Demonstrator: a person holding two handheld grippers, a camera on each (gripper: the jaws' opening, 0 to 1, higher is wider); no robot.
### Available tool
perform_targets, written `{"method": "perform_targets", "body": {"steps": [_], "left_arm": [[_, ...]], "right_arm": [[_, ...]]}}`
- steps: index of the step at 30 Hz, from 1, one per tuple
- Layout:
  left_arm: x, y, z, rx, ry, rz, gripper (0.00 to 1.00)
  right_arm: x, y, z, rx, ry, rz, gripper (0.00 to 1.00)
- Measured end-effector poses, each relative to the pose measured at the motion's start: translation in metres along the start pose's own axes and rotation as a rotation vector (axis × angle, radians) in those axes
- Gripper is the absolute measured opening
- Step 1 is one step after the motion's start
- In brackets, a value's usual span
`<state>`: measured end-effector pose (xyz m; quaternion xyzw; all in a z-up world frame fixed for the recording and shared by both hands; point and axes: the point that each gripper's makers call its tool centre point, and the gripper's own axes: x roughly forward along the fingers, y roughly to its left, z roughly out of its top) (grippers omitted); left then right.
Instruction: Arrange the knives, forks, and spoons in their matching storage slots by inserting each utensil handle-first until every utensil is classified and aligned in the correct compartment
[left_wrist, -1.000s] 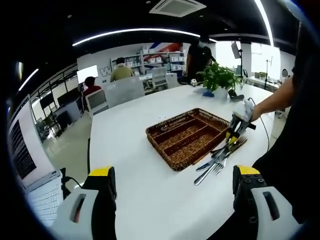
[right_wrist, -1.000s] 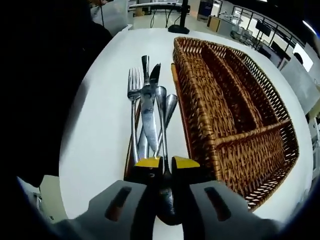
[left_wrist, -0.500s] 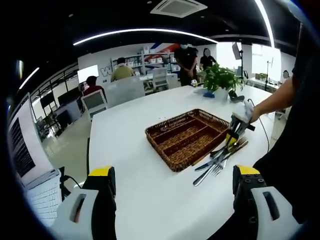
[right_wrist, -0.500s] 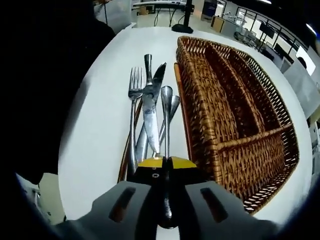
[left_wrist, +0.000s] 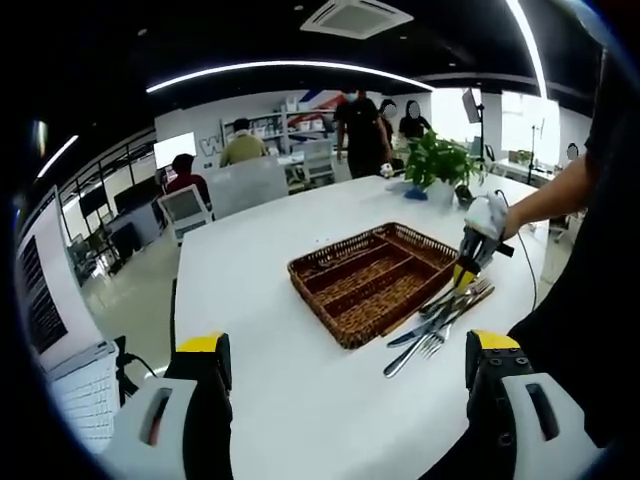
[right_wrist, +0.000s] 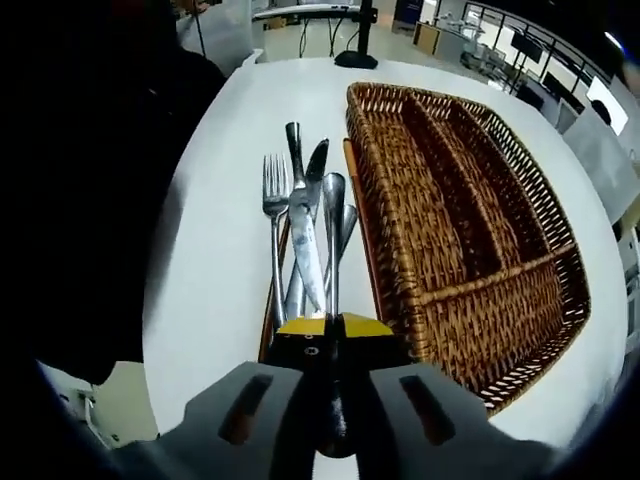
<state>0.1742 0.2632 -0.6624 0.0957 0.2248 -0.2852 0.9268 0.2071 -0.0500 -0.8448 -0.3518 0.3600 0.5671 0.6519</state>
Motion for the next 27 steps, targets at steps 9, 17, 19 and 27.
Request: {"method": "perform_targets", "body": {"steps": [9,17,19,27], "left_arm": [[0.006,-0.007,0.003,0.002,-0.012,-0.021,0.99],[0.015,-0.01,0.011,0.01,-0.032,-0.044,0.99],[0.017,-0.012,0.014,0.015,-0.038,-0.043,0.97],[0.023,-0.009,0.017,0.008,-0.042,-0.043,0.98]], "right_arm": [[-0.026,0.003,0.014,0.008,0.007,0.013,0.0],[-0.061,0.0,0.038,-0.043,0.006,-0.041,0.0],[-0.07,-0.002,0.044,-0.051,-0.002,-0.059,0.0],[-0.105,-0.002,0.065,-0.091,0.006,-0.085,0.0]]}}
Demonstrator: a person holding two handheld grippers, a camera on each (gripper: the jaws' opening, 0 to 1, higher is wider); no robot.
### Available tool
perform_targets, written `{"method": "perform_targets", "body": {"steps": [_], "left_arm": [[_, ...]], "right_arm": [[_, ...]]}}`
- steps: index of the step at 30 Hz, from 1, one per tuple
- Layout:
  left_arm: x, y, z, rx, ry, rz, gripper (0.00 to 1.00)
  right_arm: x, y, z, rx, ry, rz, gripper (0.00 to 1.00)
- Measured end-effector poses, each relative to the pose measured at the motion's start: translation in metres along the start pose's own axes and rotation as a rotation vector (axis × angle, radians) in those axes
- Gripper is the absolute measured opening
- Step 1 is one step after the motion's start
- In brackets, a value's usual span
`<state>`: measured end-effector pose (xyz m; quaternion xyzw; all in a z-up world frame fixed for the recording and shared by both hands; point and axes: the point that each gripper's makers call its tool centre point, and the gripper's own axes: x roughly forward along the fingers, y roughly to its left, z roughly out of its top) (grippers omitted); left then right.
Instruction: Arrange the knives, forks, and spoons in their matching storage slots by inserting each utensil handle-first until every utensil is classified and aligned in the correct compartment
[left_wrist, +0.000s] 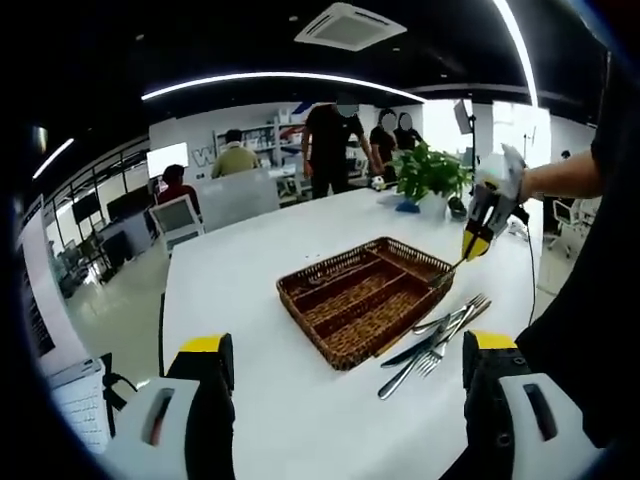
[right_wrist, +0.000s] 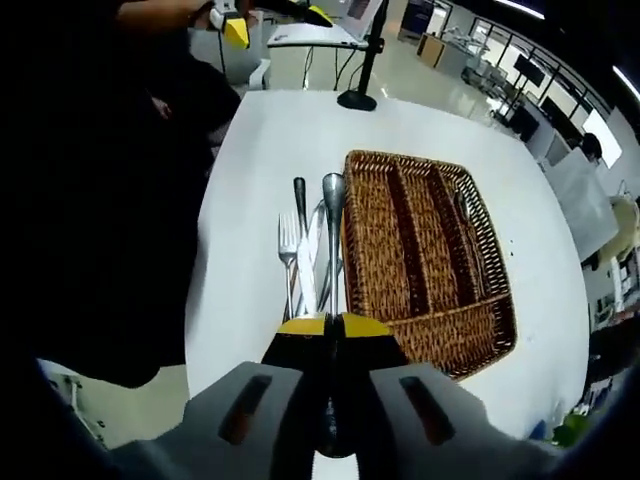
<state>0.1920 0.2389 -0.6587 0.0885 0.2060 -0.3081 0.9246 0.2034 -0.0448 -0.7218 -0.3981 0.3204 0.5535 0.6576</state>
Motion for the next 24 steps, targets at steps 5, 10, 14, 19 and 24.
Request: {"method": "perform_targets", "body": {"steps": [5,10,14,19,24], "left_arm": [[0.001,-0.005,0.0,-0.019,0.01,-0.023,0.99],[-0.002,-0.001,0.005,-0.032,0.006,-0.018,0.99],[-0.009,0.002,0.007,-0.041,0.007,-0.005,0.99],[-0.014,0.006,0.01,-0.064,0.004,-0.003,1.0],[-0.016,0.004,0.008,-0.044,0.021,0.0,1.0]], "right_arm": [[-0.017,-0.003,0.009,-0.012,0.0,-0.013,0.0],[-0.028,-0.007,0.014,-0.017,0.007,-0.017,0.0],[-0.036,-0.009,0.022,-0.025,-0.002,-0.031,0.0],[-0.041,-0.01,0.026,-0.044,0.009,-0.043,0.0],[-0.046,-0.014,0.032,-0.045,0.011,-0.054,0.0]]}}
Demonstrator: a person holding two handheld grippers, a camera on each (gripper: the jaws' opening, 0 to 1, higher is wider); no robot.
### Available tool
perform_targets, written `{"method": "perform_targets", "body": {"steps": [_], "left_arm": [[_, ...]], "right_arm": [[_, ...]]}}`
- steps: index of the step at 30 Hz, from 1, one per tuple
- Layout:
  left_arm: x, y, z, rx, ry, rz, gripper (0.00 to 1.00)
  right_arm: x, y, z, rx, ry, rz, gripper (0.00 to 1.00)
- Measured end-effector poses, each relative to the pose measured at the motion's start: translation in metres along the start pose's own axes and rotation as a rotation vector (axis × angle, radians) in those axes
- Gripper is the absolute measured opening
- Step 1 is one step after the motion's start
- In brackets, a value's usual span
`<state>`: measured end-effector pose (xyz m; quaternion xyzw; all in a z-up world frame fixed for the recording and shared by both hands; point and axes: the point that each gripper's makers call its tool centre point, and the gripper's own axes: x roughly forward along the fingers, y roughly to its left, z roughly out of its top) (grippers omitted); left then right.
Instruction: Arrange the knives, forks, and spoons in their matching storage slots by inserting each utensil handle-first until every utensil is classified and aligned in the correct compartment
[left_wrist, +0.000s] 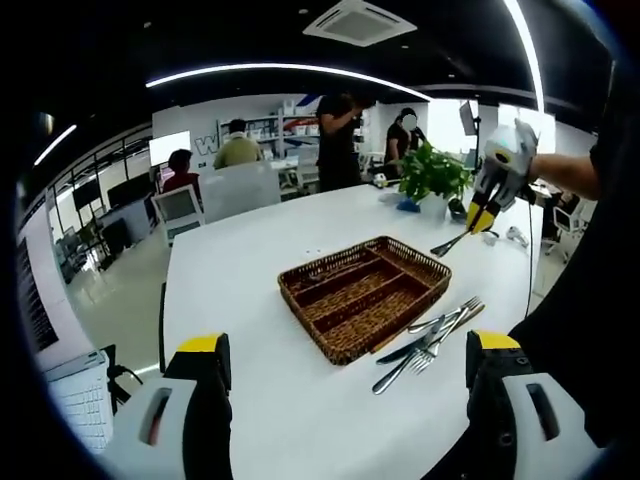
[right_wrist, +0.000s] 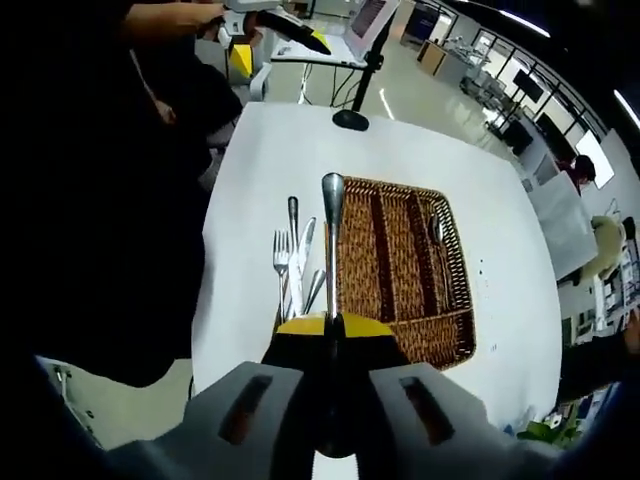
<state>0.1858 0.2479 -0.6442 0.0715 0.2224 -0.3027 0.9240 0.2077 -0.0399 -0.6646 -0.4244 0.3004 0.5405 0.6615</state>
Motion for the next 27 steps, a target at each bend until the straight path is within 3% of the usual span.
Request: {"method": "perform_targets", "body": {"steps": [18,27], "left_arm": [[-0.007,0.014,0.011,0.0,-0.006,0.074,1.0],[-0.003,0.014,0.012,-0.008,-0.019,0.066,1.0]], "right_arm": [[-0.011,-0.019,0.006,-0.028,0.003,-0.032,0.0],[-0.008,-0.026,0.009,-0.041,0.01,-0.039,0.0]]}}
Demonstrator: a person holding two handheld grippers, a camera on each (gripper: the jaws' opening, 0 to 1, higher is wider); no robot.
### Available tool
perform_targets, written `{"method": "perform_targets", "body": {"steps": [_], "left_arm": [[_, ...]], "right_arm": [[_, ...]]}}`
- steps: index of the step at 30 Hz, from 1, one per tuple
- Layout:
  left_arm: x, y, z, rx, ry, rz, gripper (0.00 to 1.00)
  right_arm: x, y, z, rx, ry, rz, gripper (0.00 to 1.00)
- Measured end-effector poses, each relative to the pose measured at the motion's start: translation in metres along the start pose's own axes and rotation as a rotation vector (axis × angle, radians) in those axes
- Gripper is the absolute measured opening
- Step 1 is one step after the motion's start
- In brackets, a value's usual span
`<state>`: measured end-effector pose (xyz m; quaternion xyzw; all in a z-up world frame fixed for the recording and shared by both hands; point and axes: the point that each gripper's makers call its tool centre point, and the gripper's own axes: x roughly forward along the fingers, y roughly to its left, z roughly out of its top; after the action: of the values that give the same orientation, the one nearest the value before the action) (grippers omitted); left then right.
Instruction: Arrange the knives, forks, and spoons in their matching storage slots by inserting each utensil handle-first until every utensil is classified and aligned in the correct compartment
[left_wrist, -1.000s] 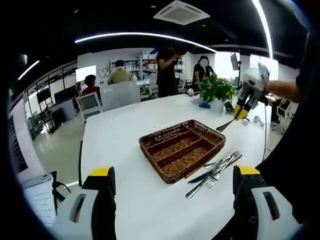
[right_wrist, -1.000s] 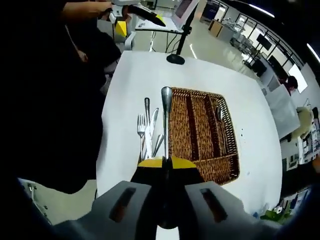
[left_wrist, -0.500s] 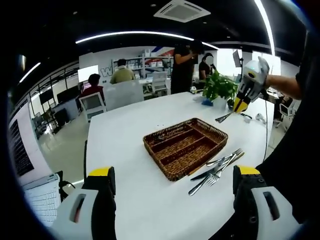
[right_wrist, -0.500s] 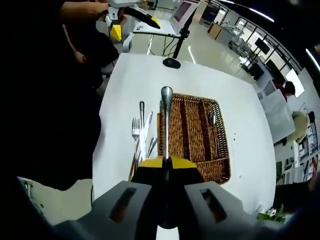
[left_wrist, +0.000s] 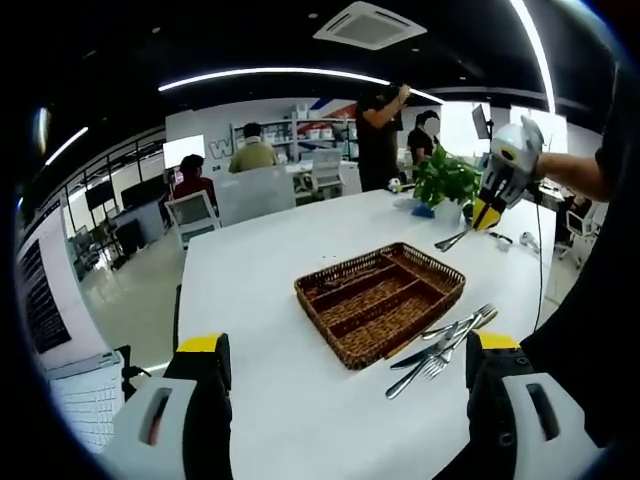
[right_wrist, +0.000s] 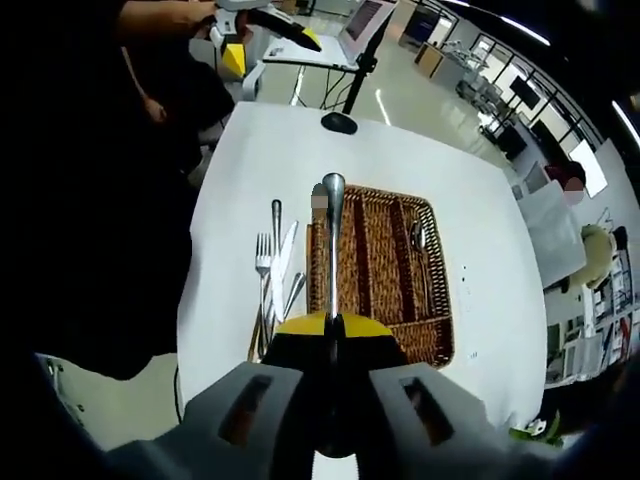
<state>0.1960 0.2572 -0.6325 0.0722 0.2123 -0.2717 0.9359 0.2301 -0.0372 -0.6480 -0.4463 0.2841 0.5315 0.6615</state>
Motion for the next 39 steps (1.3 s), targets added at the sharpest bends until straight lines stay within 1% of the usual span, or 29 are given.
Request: {"method": "perform_targets", "body": {"steps": [4,9,16,21,25,28,32,39], "left_arm": [[0.001,0.004,0.007,0.003,-0.013,0.004,1.0],[0.0,0.008,0.011,0.009,-0.021,0.018,1.0],[-0.004,0.01,0.01,-0.003,-0.035,0.036,1.0],[-0.007,0.012,0.007,-0.005,-0.032,0.041,1.0],[-0.01,0.012,0.007,-0.006,-0.038,0.045,1.0],[-0.011,0.011,0.007,-0.002,-0.038,0.042,1.0],[-0.01,0.008,0.008,0.01,-0.034,0.037,1.0],[-0.009,0.01,0.013,0.016,-0.049,0.033,1.0]], "right_arm": [[0.002,-0.003,0.004,-0.01,0.0,0.003,0.0],[0.007,-0.007,0.005,-0.012,0.0,0.005,0.0],[0.013,-0.016,0.007,-0.013,-0.001,-0.005,0.0],[0.015,-0.021,0.01,-0.016,-0.001,-0.015,0.0],[0.017,-0.024,0.01,-0.042,0.007,-0.017,0.0],[0.018,-0.026,0.013,-0.039,0.006,-0.02,0.0],[0.019,-0.032,0.016,-0.037,0.008,-0.029,0.0],[0.018,-0.044,0.019,-0.036,0.01,-0.052,0.0]]}}
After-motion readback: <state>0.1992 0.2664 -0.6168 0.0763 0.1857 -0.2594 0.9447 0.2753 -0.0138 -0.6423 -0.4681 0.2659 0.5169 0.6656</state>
